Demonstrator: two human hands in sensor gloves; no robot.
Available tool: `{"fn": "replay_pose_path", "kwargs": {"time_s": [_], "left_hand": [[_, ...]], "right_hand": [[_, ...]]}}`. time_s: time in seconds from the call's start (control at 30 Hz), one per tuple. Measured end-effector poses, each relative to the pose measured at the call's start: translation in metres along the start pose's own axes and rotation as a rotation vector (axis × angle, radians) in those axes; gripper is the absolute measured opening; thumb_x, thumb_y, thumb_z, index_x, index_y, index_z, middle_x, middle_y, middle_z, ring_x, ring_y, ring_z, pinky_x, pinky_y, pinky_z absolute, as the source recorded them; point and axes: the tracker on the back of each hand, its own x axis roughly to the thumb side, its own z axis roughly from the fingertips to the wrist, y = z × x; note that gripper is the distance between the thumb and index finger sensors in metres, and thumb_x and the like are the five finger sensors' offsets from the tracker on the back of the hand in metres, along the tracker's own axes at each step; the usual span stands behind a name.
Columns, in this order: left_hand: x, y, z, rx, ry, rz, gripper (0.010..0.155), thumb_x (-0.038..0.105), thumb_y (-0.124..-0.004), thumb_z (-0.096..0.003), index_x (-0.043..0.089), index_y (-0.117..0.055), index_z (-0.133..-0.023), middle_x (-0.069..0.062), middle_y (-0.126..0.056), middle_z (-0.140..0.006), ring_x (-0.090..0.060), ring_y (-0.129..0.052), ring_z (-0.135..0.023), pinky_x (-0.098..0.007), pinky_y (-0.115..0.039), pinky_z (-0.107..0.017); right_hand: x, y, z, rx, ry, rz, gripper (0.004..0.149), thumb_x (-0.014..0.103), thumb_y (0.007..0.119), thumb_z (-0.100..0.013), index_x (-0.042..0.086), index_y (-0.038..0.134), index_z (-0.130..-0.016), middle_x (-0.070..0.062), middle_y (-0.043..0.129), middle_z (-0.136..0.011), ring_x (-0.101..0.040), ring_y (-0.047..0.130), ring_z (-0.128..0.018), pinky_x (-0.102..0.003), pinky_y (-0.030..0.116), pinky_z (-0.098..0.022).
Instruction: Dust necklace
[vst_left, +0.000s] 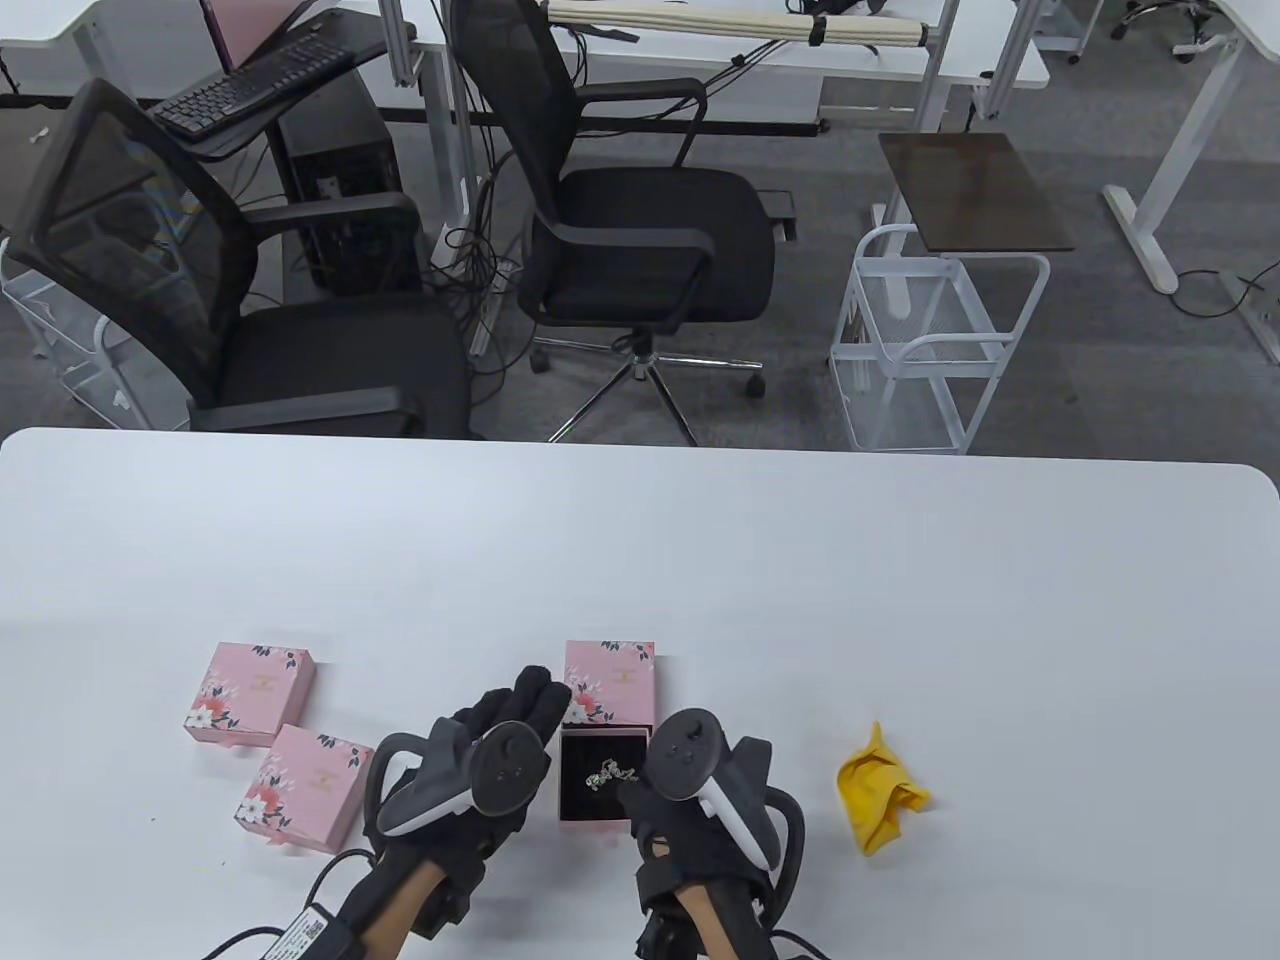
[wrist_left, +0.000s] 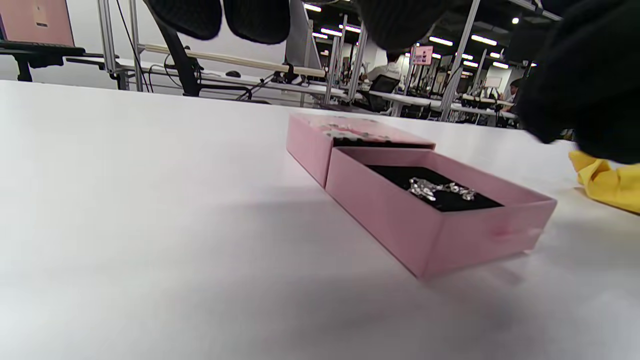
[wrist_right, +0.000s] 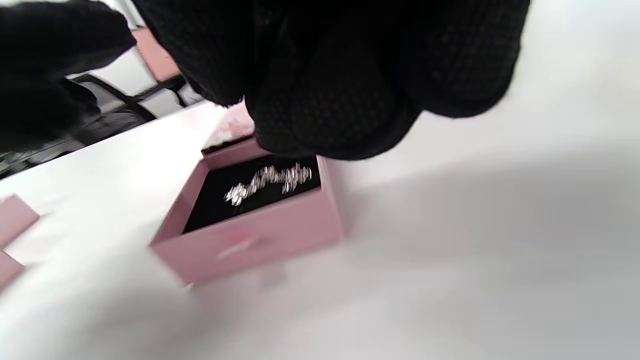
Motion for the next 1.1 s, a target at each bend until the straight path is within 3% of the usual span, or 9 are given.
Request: {"fn": "replay_pose_path", "kwargs": {"time_s": [0.13, 0.27, 0.37, 0.63, 0.87, 1.1], "left_hand": [[-0.008, -0.004, 0.006, 0.015, 0.003, 0.065, 0.065, 0.043, -0.065, -0.0612, 0.030, -0.032, -0.116, -0.003, -0.028, -0.125, -0.028, -0.051, -0.108, -0.053, -0.056, -0.077], [-0.014, -0.008, 0.010, -0.002, 0.012, 0.049, 0.066, 0.046, -0.065, -0.0608, 0.029, -0.032, -0.116, -0.004, -0.029, -0.125, -0.028, -0.052, -0.108, -0.052, -0.057, -0.077], [-0.014, -0.008, 0.010, 0.001, 0.018, 0.053, 0.067, 0.046, -0.065, -0.0608, 0.029, -0.032, -0.116, -0.004, -0.029, -0.125, -0.027, -0.051, -0.108, -0.052, -0.057, -0.077], [-0.008, -0.008, 0.012, 0.011, 0.003, 0.015, 0.067, 0.047, -0.065, -0.0604, 0.029, -0.032, -0.116, -0.004, -0.029, -0.125, -0.028, -0.052, -0.107, -0.052, -0.057, -0.077], [-0.011, -0.007, 0.013, 0.021, 0.008, 0.025, 0.067, 0.047, -0.065, -0.0603, 0.029, -0.032, -0.116, -0.004, -0.029, -0.125, -0.028, -0.052, -0.107, -0.052, -0.057, -0.077], [-0.011, -0.007, 0.013, 0.020, 0.009, 0.025, 0.068, 0.047, -0.065, -0.0602, 0.029, -0.032, -0.116, -0.004, -0.029, -0.125, -0.028, -0.052, -0.107, -0.052, -0.057, -0.077]], "right_hand": [[0.009, 0.010, -0.010, -0.105, -0.017, 0.113, 0.040, 0.031, 0.082, -0.063, 0.010, 0.077, -0.097, -0.017, 0.090, -0.079, -0.034, 0.095, -0.057, -0.050, 0.080, -0.050], [0.008, 0.020, -0.016, -0.022, -0.035, 0.157, 0.042, 0.031, 0.082, -0.063, 0.012, 0.076, -0.100, -0.025, 0.078, -0.094, -0.045, 0.084, -0.073, -0.058, 0.071, -0.059], [0.007, 0.026, -0.017, -0.018, -0.044, 0.248, 0.043, 0.031, 0.083, -0.063, 0.014, 0.075, -0.101, -0.028, 0.072, -0.101, -0.049, 0.078, -0.080, -0.059, 0.068, -0.061], [0.015, 0.031, -0.014, -0.073, -0.106, 0.346, 0.042, 0.032, 0.085, -0.061, 0.016, 0.076, -0.099, -0.027, 0.070, -0.103, -0.048, 0.079, -0.081, -0.056, 0.070, -0.060], [0.016, 0.040, -0.017, -0.011, -0.096, 0.392, 0.047, 0.033, 0.086, -0.061, 0.011, 0.075, -0.100, -0.028, 0.071, -0.103, -0.047, 0.080, -0.080, -0.055, 0.071, -0.060], [0.016, 0.043, -0.019, -0.020, -0.077, 0.370, 0.048, 0.031, 0.088, -0.059, 0.009, 0.076, -0.099, -0.029, 0.073, -0.100, -0.045, 0.083, -0.075, -0.054, 0.073, -0.058]]}}
